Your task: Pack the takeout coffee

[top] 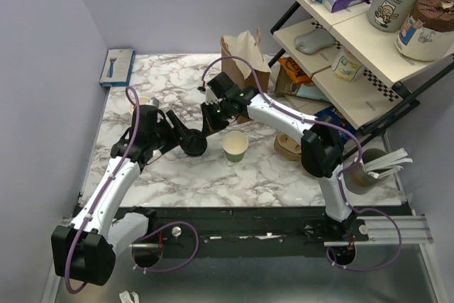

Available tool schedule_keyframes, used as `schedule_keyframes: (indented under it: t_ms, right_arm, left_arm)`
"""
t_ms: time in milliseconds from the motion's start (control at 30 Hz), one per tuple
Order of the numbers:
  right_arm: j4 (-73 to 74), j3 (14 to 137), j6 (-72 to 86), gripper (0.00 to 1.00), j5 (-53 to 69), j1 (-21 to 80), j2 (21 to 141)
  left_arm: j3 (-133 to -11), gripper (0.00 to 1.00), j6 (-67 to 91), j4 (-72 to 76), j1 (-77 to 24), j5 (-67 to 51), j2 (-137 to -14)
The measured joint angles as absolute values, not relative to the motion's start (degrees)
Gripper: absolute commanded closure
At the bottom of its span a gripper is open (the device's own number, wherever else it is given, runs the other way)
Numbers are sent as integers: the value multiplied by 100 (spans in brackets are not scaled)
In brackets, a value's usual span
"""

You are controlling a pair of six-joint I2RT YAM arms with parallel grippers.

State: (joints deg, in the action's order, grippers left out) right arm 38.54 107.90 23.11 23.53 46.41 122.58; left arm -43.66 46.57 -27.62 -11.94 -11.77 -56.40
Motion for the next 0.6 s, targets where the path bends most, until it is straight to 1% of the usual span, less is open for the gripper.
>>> schedule_keyframes:
  t_ms: [233,600]
  right_arm:
    - [3839,10676,2307,99,2346,4639,12256]
    - [3776,10674,2283,99,2324,4639,12256]
  left_arm:
    - [-4366,28,4722,-2757,-1194,-1420,-5625]
    - [-4615,28,4611,-3175,-1194,-1306,-5616]
